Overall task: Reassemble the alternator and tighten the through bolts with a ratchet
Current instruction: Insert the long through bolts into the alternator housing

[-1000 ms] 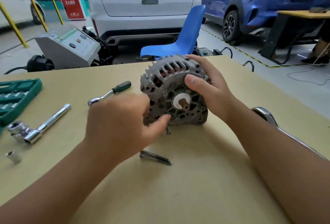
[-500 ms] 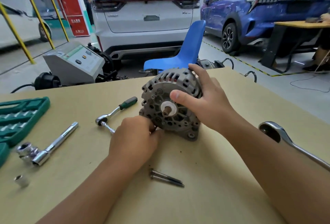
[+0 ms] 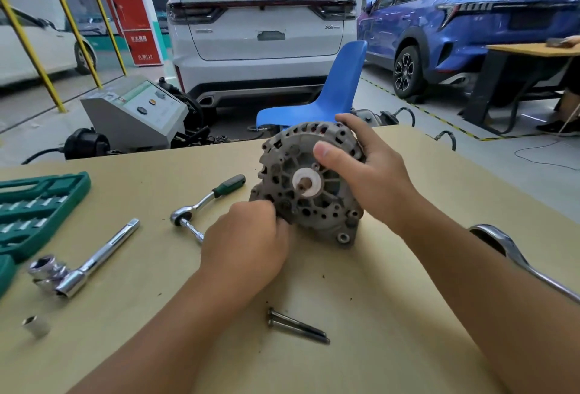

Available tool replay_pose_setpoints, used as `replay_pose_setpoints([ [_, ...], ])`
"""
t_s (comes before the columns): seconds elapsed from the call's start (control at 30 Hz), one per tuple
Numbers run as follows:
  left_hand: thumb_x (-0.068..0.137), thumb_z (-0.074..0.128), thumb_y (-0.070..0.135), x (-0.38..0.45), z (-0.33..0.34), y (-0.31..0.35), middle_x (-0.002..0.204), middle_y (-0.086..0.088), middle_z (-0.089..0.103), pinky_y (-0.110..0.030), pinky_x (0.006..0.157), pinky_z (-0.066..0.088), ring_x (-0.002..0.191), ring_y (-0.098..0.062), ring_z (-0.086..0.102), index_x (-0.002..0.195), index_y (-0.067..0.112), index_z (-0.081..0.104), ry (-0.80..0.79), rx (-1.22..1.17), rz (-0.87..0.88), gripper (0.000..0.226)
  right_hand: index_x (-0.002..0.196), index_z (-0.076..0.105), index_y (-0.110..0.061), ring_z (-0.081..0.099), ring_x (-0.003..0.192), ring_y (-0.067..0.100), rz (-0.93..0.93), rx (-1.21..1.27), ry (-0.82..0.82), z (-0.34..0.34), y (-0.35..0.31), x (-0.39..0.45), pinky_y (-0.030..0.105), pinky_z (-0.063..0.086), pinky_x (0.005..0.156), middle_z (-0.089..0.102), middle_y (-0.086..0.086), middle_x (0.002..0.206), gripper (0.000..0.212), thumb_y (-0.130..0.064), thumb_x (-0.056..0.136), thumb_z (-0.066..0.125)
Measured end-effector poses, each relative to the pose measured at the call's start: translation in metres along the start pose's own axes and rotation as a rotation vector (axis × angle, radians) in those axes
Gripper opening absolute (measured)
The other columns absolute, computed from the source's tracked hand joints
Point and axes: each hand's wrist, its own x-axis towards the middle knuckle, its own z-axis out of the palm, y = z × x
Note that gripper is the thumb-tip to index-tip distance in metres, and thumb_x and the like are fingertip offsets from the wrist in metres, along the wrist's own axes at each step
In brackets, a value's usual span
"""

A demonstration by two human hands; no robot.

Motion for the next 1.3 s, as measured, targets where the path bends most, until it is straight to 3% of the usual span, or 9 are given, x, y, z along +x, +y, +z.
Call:
replay_pose_setpoints([
  [0.13,0.097,0.048,0.033,0.021,-0.01,0.011,0.072,-0.003,0.053,-0.031,0.051,0.029,0.062,-0.024,0.051,0.071,0.017,0.048,0.059,-0.028,0.003,0.031,0.118,0.064,-0.05,0.074,0.101,0.013,0.146,0.107,-0.06,-0.01,0.001,0.031,0.043,0.059,0.091,0.074,-0.012,0.114,0.063,-0.08,0.063,0.074],
  [0.3,0.1,0.046,0.03,0.043,-0.016,0.016,0.07,-0.001,0.049,-0.031,0.05,0.024,0.058,-0.02,0.045,0.069,0.02,0.04,0.116,0.115,0.088,0.032,0.107,0.069,-0.029,0.078,0.087,0.02,0.183,0.205,-0.095,-0.014,0.013,0.055,0.041,0.064,0.079,0.079,-0.003,0.098,0.055,-0.056,0.063,0.087],
  [0.47,0.102,0.061,0.026,0.067,-0.024,0.02,0.083,-0.004,0.059,-0.038,0.065,0.047,0.077,-0.029,0.06,0.093,0.018,0.063,0.125,0.076,0.155,0.012,0.107,0.067,-0.021,0.078,0.084,0.017,0.241,0.185,-0.085,-0.02,0.029,0.066,0.033,0.062,0.069,0.08,-0.003,0.094,0.05,-0.049,0.07,0.087],
  [0.63,0.093,0.077,0.023,0.079,-0.042,0.007,0.081,0.002,0.07,-0.035,0.078,0.055,0.077,-0.017,0.064,0.098,0.017,0.08,0.086,-0.068,0.374,0.008,0.106,0.066,-0.02,0.078,0.082,0.016,0.245,0.199,-0.099,-0.02,0.032,0.071,0.025,0.06,0.062,0.08,-0.004,0.092,0.05,-0.048,0.07,0.088],
  [0.83,0.097,0.067,0.03,0.084,-0.038,-0.002,0.068,0.001,0.063,-0.04,0.067,0.05,0.067,-0.018,0.058,0.082,0.013,0.075,0.135,-0.067,0.46,0.025,0.113,0.065,-0.019,0.078,0.088,0.023,0.234,0.284,-0.098,-0.015,0.037,0.07,0.042,0.063,0.078,0.08,0.002,0.099,0.055,-0.044,0.068,0.086],
  [0.97,0.101,0.054,0.042,0.078,-0.024,0.0,0.057,0.004,0.043,-0.033,0.051,0.031,0.057,-0.025,0.047,0.059,0.02,0.042,0.291,-0.023,0.394,0.05,0.112,0.065,-0.019,0.078,0.089,0.025,0.234,0.297,-0.106,-0.016,0.039,0.071,0.045,0.063,0.082,0.08,0.003,0.099,0.055,-0.045,0.069,0.086],
  [1.07,0.097,0.063,0.054,0.079,-0.027,-0.008,0.062,0.009,0.051,-0.03,0.054,0.038,0.06,-0.015,0.051,0.068,0.025,0.06,0.295,-0.104,0.425,0.041,0.113,0.065,-0.017,0.078,0.089,0.026,0.23,0.294,-0.125,-0.017,0.039,0.072,0.046,0.062,0.083,0.08,0.004,0.099,0.055,-0.045,0.07,0.086],
  [1.17,0.089,0.082,0.019,0.084,-0.034,-0.015,0.079,0.005,0.067,-0.031,0.066,0.051,0.067,-0.01,0.059,0.098,0.015,0.08,0.136,-0.164,0.619,0.01,0.114,0.065,-0.017,0.078,0.089,0.026,0.231,0.294,-0.128,-0.017,0.039,0.072,0.046,0.062,0.084,0.08,0.004,0.1,0.054,-0.044,0.072,0.086],
  [1.3,0.092,0.072,0.005,0.081,-0.029,-0.01,0.074,-0.003,0.073,-0.037,0.065,0.057,0.06,-0.014,0.061,0.089,0.007,0.08,0.221,-0.186,0.629,0.009,0.116,0.065,-0.017,0.078,0.091,0.026,0.235,0.293,-0.116,-0.015,0.038,0.071,0.049,0.061,0.088,0.079,0.004,0.101,0.056,-0.044,0.071,0.086],
])
